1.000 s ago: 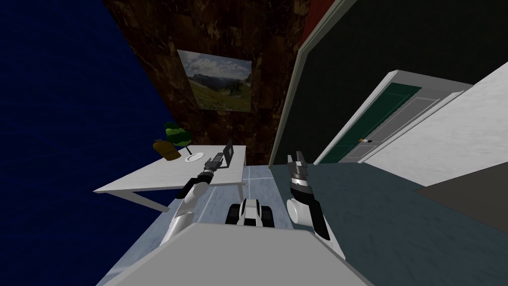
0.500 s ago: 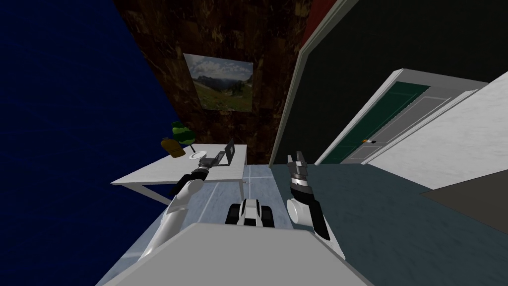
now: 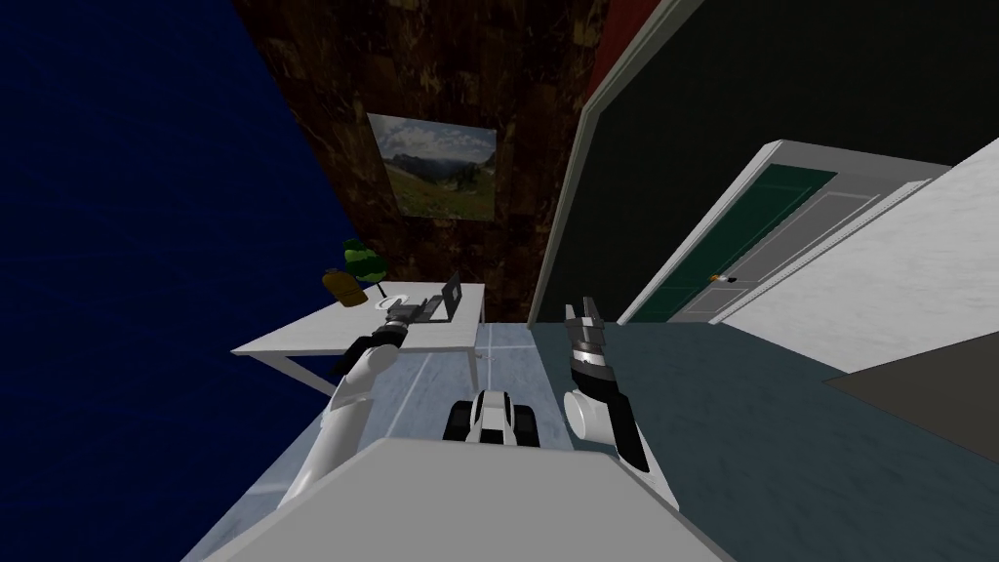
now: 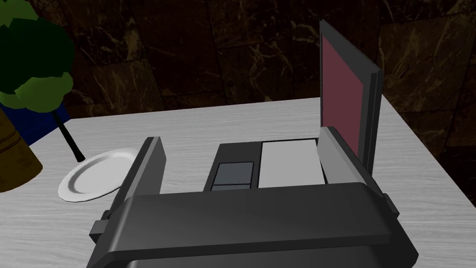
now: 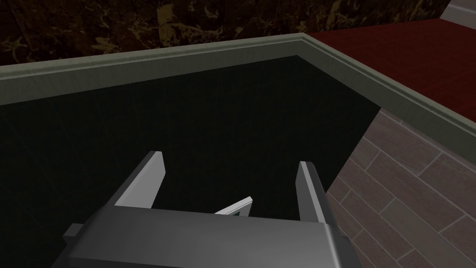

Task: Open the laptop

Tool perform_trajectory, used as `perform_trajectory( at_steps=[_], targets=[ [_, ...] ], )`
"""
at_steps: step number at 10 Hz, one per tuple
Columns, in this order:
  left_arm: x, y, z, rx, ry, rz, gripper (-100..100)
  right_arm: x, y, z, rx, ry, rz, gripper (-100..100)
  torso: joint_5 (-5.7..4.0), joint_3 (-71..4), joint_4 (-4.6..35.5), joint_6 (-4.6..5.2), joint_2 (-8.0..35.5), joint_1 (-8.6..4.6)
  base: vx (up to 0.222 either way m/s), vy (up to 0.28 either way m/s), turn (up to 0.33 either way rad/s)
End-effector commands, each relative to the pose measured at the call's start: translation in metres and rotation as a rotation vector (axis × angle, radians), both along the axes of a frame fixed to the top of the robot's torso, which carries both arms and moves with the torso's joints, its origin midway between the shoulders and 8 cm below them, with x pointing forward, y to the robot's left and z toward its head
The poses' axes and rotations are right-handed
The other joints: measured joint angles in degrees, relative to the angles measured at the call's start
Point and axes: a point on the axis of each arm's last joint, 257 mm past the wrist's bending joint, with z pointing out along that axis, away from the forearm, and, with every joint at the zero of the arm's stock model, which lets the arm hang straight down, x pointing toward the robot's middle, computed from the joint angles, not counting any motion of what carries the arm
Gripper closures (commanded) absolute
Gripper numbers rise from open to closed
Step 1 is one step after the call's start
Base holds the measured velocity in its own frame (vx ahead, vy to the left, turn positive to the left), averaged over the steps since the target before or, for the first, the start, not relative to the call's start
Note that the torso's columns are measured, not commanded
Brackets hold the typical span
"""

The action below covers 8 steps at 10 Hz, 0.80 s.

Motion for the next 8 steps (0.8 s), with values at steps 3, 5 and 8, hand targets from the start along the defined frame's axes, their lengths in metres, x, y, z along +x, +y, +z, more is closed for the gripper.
perform_trajectory(
  at_steps=[3,5,8],
  targets=[
    [0.008,-0.003,-0.035,-0.075,0.075,-0.035,-100,0.0,0.0,0.0,0.0,0.0,0.0,0,0.05,-0.07,-0.04,-0.01,-0.1,0.16,0.123,-0.085,-0.151],
    [0.009,-0.015,-0.054,-0.13,0.094,-0.045,-100,0.0,0.0,0.0,0.0,0.0,0.0,0,0.1,0.07,0.03,-0.03,0.11,0.35,0.118,-0.01,-0.082],
    [0.013,-0.007,-0.057,-0.143,0.096,-0.034,-100,0.0,0.0,0.0,0.0,0.0,0.0,0,0.03,0.27,0.13,-0.02,0.43,0.15,0.011,-0.002,-0.03]
  ],
)
